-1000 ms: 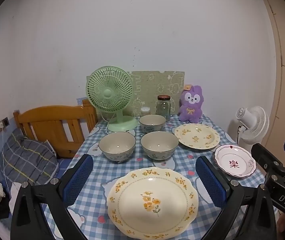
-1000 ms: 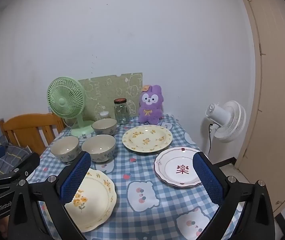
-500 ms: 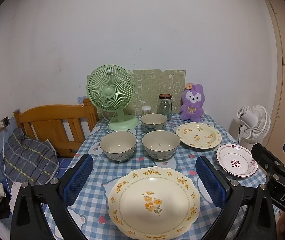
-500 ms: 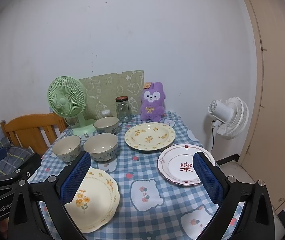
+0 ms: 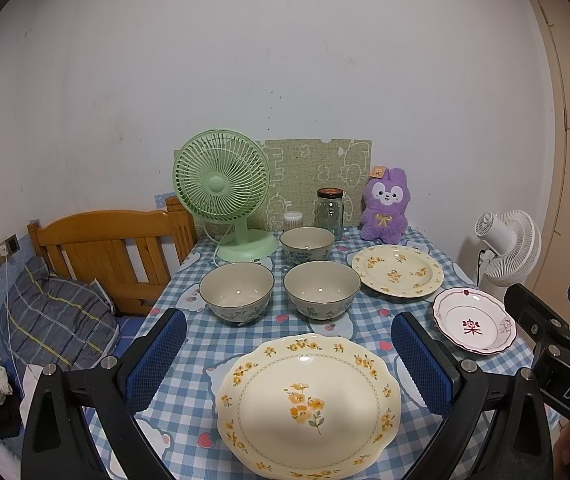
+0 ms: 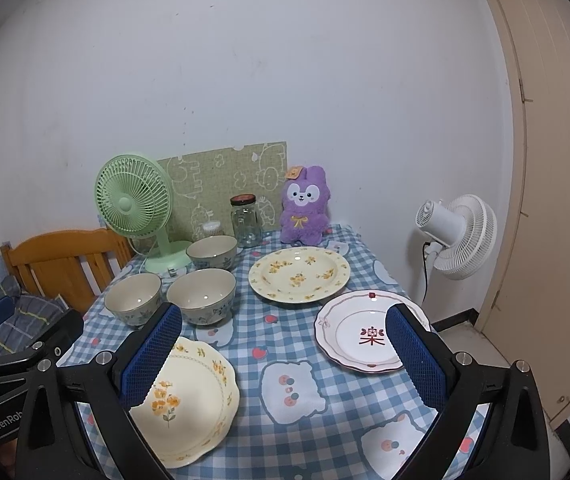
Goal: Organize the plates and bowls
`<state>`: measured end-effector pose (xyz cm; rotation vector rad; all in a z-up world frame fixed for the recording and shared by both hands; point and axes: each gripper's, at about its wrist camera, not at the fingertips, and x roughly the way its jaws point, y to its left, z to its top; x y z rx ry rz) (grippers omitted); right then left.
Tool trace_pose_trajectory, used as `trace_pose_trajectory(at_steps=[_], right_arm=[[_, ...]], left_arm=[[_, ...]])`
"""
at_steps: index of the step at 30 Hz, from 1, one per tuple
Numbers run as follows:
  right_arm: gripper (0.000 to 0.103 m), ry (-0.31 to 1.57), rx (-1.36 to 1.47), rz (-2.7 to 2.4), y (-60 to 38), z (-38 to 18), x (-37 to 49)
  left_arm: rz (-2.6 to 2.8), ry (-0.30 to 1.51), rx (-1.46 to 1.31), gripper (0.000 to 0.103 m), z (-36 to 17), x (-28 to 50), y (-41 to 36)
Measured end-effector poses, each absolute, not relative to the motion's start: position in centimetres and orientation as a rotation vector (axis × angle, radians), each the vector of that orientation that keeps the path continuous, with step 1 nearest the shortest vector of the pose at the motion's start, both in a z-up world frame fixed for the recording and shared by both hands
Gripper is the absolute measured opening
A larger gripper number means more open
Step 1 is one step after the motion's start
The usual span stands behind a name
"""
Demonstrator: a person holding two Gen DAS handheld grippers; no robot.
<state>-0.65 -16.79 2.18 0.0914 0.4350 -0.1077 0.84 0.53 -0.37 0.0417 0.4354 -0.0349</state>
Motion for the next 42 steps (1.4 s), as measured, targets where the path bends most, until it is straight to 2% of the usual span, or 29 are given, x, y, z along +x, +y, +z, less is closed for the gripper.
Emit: trace_pose_trajectory(at_steps=[42], right_arm=[[0.103,0.427,0.107,-0.094,-17.29,2.21,-0.94]], left_arm=[[-0.042,0.442,0.041,0.103,-0.78,0.65,0.01]])
